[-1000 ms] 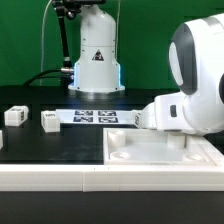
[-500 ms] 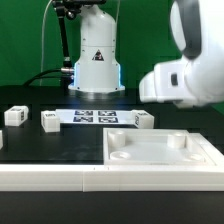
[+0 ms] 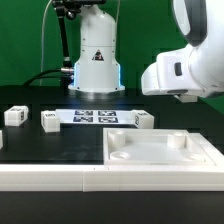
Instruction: Assemble one leg
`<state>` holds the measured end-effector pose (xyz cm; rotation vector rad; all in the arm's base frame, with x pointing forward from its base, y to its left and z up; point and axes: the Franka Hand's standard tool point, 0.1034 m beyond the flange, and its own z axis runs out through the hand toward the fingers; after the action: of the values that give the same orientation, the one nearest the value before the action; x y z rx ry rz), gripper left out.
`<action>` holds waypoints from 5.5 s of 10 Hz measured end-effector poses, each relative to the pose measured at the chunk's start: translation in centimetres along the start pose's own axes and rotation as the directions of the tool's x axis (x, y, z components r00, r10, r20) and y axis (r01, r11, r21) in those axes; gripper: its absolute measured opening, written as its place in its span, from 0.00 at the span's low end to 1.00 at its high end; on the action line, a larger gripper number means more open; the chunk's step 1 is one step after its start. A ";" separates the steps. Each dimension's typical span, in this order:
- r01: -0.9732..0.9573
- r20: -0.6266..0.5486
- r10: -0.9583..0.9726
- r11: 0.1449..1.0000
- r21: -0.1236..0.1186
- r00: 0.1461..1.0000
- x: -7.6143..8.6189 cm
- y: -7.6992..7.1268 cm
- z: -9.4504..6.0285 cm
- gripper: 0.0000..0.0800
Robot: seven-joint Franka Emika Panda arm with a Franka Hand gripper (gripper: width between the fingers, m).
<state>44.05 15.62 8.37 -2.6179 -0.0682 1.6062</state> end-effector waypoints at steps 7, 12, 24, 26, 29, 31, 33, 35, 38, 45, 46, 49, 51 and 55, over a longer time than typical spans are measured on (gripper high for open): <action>0.096 -0.459 -0.094 0.995 -0.020 0.884 1.2 -1.0 -7.7 0.36; 0.104 -0.769 -0.107 0.993 -0.052 0.630 3.5 -0.5 -8.1 0.36; 0.076 -0.950 -0.310 0.949 -0.307 0.035 4.4 4.3 -13.9 0.37; 0.074 -0.930 -0.365 0.929 -0.362 0.033 4.9 4.9 -15.3 0.37; 0.079 -0.930 -0.365 0.929 -0.361 0.037 5.4 4.7 -15.6 0.37; 0.083 -0.931 -0.363 0.930 -0.359 0.045 6.0 4.7 -15.2 0.37; 0.093 -0.931 -0.360 0.931 -0.353 0.062 7.0 4.6 -15.8 0.37; 0.095 -0.932 -0.358 0.931 -0.351 0.065 7.4 4.6 -15.7 0.37; 0.096 -0.931 -0.358 0.931 -0.352 0.065 8.2 4.5 -15.0 0.37; 0.075 -0.934 -0.358 0.931 -0.357 0.000 8.3 4.2 -15.1 0.59; 0.075 -0.934 -0.358 0.931 -0.357 0.000 8.3 4.2 -15.1 0.77; 0.075 -0.934 -0.358 0.931 -0.357 0.000 8.3 4.3 -15.2 0.81; 0.073 -0.935 -0.355 0.932 -0.354 0.002 7.8 4.5 -15.6 0.81; 0.080 -0.936 -0.351 0.934 -0.348 0.026 7.5 4.7 -15.8 0.81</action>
Offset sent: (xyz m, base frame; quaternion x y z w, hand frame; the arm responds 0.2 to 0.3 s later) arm 0.0356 -0.0054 0.0158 -0.0006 0.0936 -0.0435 0.9947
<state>61.58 10.89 8.45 -2.9517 -0.5337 -0.6670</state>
